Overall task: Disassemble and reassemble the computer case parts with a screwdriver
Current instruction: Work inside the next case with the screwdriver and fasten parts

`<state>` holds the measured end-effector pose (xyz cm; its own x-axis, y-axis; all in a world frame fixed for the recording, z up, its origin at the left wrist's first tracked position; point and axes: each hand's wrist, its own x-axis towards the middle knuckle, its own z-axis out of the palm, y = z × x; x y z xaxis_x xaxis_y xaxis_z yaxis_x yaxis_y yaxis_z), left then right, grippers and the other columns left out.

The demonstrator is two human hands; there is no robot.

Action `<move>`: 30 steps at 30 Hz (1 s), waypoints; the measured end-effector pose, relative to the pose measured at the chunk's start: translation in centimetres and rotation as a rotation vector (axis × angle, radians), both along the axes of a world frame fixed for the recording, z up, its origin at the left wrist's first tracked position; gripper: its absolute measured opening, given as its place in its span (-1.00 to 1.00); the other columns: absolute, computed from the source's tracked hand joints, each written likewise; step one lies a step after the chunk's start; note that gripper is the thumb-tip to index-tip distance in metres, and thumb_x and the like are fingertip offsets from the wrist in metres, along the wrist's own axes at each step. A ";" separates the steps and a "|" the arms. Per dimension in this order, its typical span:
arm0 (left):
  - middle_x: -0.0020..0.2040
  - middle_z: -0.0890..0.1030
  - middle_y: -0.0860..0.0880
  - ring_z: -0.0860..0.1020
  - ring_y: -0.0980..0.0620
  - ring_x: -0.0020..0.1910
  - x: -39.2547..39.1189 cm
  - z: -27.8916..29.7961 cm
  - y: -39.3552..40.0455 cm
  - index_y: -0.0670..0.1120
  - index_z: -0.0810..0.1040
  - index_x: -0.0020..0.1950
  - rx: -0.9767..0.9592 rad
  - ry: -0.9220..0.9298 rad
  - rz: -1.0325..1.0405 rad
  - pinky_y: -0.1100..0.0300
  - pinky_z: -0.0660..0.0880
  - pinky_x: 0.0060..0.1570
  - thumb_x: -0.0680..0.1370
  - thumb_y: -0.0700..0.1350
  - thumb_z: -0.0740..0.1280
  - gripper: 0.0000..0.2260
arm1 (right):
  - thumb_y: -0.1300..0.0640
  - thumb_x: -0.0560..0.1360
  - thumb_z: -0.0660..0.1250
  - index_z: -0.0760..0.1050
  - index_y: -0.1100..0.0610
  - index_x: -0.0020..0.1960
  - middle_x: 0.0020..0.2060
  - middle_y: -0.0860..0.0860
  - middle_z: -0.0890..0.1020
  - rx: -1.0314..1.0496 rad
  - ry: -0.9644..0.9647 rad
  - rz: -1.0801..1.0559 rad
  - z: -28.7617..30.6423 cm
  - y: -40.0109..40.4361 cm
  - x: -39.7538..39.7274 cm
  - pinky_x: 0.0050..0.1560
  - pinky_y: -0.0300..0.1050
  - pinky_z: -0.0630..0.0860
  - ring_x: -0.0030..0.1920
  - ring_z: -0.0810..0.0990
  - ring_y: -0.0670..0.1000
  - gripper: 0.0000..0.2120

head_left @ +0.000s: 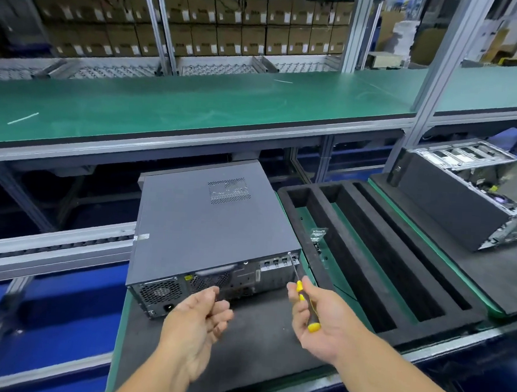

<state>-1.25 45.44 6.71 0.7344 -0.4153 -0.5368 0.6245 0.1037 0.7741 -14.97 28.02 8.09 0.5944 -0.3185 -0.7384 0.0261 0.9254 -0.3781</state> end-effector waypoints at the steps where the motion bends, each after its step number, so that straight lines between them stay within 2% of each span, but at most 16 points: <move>1: -0.42 0.55 -0.05 0.48 0.07 -0.54 0.0 -0.3 0.3 -0.17 0.58 0.11 0.038 -0.028 0.000 0.27 0.38 -0.58 0.72 -0.16 0.21 -0.82 | -0.03 0.65 0.35 0.66 0.22 0.12 -0.21 0.08 0.73 -0.102 0.046 0.047 0.2 0.1 0.0 -0.56 -0.29 0.42 -0.50 0.52 -0.09 -0.68; 3: -0.47 0.36 -0.01 0.27 0.10 -0.57 0.1 -0.7 0.7 -0.18 0.56 0.11 0.057 -0.047 0.008 0.25 0.21 -0.59 0.73 -0.15 0.16 -0.80 | -0.08 0.69 0.25 0.66 0.17 0.09 -0.20 0.11 0.75 -0.481 0.257 0.164 -0.1 0.2 0.1 -0.53 -0.22 0.40 -0.50 0.48 -0.06 -0.66; 5: -0.46 0.30 0.00 0.20 0.10 -0.54 0.2 -0.8 1.1 -0.16 0.54 0.10 0.039 -0.036 0.010 0.23 0.16 -0.55 0.73 -0.20 0.13 -0.81 | -0.07 0.66 0.29 0.61 0.07 0.09 -0.19 0.11 0.71 -0.872 0.463 0.176 -0.7 0.1 0.3 -0.44 -0.15 0.40 -0.50 0.46 -0.03 -0.76; 7: -0.43 0.38 -0.02 0.28 0.08 -0.51 0.4 -0.7 1.3 -0.15 0.55 0.11 -0.002 -0.019 0.010 0.20 0.23 -0.48 0.72 -0.25 0.16 -0.83 | 0.00 0.57 0.45 0.54 0.07 0.07 -0.21 0.09 0.61 -1.000 0.464 0.134 -1.3 -0.1 0.6 -0.40 -0.11 0.39 -0.50 0.44 -0.02 -0.82; 9: -0.36 0.54 -0.07 0.46 0.04 -0.44 0.5 -0.6 1.7 -0.15 0.56 0.12 -0.054 -0.014 0.004 0.19 0.38 -0.42 0.67 -0.31 0.24 -0.86 | 0.14 0.54 0.50 0.53 0.19 0.02 -0.32 0.07 0.54 -0.788 0.361 0.097 -1.3 -0.5 0.4 -0.49 -0.16 0.32 -0.51 0.40 -0.04 -0.80; 12: -0.21 0.68 -0.19 0.67 -0.04 -0.30 0.2 -0.6 1.9 -0.21 0.56 0.09 -0.122 0.030 0.027 0.21 0.58 -0.37 0.55 -0.37 0.37 -0.85 | 0.15 0.48 0.50 0.54 0.21 -0.02 -0.37 0.05 0.53 -0.091 0.045 0.021 -0.3 -1.0 -0.1 -0.62 -0.32 0.30 -0.54 0.40 -0.12 -0.81; 13: -0.19 0.69 -0.21 0.69 -0.05 -0.28 0.1 -0.6 1.9 -0.22 0.56 0.07 -0.133 0.044 0.038 0.22 0.60 -0.37 0.49 -0.37 0.41 -0.82 | 0.11 0.47 0.48 0.56 0.21 0.01 -0.35 0.05 0.55 0.001 -0.017 0.003 -0.2 -1.0 -0.2 -0.62 -0.33 0.34 -0.53 0.44 -0.12 -0.78; 15: -0.21 0.68 -0.20 0.69 -0.03 -0.30 -0.1 -0.4 1.8 -0.24 0.57 0.04 -0.146 0.054 0.045 0.24 0.60 -0.38 0.39 -0.31 0.46 -0.76 | 0.04 0.57 0.42 0.60 0.21 0.07 -0.29 0.07 0.66 -0.125 0.028 0.065 -0.5 -1.0 -0.2 -0.58 -0.29 0.41 -0.49 0.50 -0.10 -0.77; 18: -0.28 0.65 -0.15 0.62 0.02 -0.38 0.1 -0.3 1.8 -0.22 0.60 -0.03 -0.130 0.046 0.034 0.25 0.56 -0.43 0.38 -0.16 0.50 -0.77 | 0.00 0.71 0.22 0.62 0.12 0.09 -0.27 0.04 0.74 -0.824 0.422 0.218 -2.1 -1.0 0.1 -0.38 -0.15 0.43 -0.43 0.50 -0.03 -0.74; 19: -0.30 0.64 -0.14 0.61 0.03 -0.40 0.2 -0.4 1.8 -0.21 0.61 -0.06 -0.120 0.046 0.037 0.25 0.55 -0.45 0.42 -0.12 0.49 -0.80 | 0.00 0.72 0.18 0.62 0.09 0.09 -0.30 0.03 0.73 -0.939 0.463 0.210 -2.2 -0.8 0.3 -0.33 -0.12 0.42 -0.42 0.47 -0.01 -0.72; 20: -0.30 0.65 -0.14 0.61 0.03 -0.42 0.2 -0.4 1.8 -0.20 0.61 -0.07 -0.112 0.048 0.042 0.25 0.55 -0.46 0.47 -0.09 0.48 -0.81 | -0.01 0.72 0.17 0.63 0.10 0.09 -0.34 0.02 0.70 -0.919 0.456 0.198 -2.1 -0.8 0.3 -0.35 -0.13 0.40 -0.44 0.43 -0.01 -0.71; 23: -0.27 0.68 -0.17 0.66 0.00 -0.39 0.1 -0.5 1.8 -0.21 0.61 -0.04 -0.128 0.068 0.043 0.23 0.56 -0.46 0.60 -0.08 0.39 -0.81 | -0.03 0.72 0.22 0.63 0.18 0.16 -0.36 0.04 0.58 -0.160 0.110 0.100 -0.9 -1.4 0.1 -0.64 -0.26 0.23 -0.55 0.29 -0.09 -0.68; 24: -0.25 0.69 -0.17 0.67 -0.01 -0.37 0.0 -0.5 1.8 -0.21 0.61 -0.02 -0.136 0.077 0.041 0.23 0.56 -0.46 0.62 -0.10 0.36 -0.82 | -0.03 0.71 0.22 0.61 0.18 0.19 -0.35 0.04 0.56 -0.019 0.032 0.061 -0.6 -1.3 -0.1 -0.67 -0.28 0.20 -0.57 0.27 -0.11 -0.68; 26: -0.23 0.70 -0.17 0.67 0.00 -0.37 -0.3 -0.5 1.8 -0.21 0.60 0.00 -0.149 0.085 0.044 0.24 0.55 -0.48 0.64 -0.11 0.34 -0.83 | -0.08 0.68 0.28 0.60 0.17 0.13 -0.33 0.06 0.57 -0.151 0.080 0.089 -0.4 -1.2 0.1 -0.65 -0.27 0.22 -0.56 0.31 -0.10 -0.69; 28: -0.23 0.70 -0.16 0.65 0.02 -0.39 -0.3 -0.5 1.9 -0.18 0.59 0.00 -0.137 0.066 0.042 0.25 0.51 -0.50 0.64 -0.05 0.35 -0.81 | -0.03 0.61 0.40 0.58 0.18 0.06 -0.32 0.07 0.60 -0.590 0.300 0.133 -1.0 -0.8 0.6 -0.55 -0.20 0.30 -0.54 0.39 -0.06 -0.74; 30: -0.25 0.69 -0.15 0.62 0.04 -0.42 -0.2 -0.4 2.2 -0.16 0.59 -0.04 -0.115 0.051 0.048 0.26 0.45 -0.53 0.57 0.04 0.41 -0.75 | 0.10 0.57 0.44 0.56 0.20 0.05 -0.37 0.05 0.60 -0.761 0.338 0.104 -0.7 0.0 1.0 -0.50 -0.18 0.33 -0.53 0.42 -0.06 -0.83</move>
<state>-1.40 47.60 6.36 0.7275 -0.4416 -0.5252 0.6553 0.2204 0.7224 -13.99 28.04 7.36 0.4334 -0.7577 -0.4879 -0.2724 0.4060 -0.8724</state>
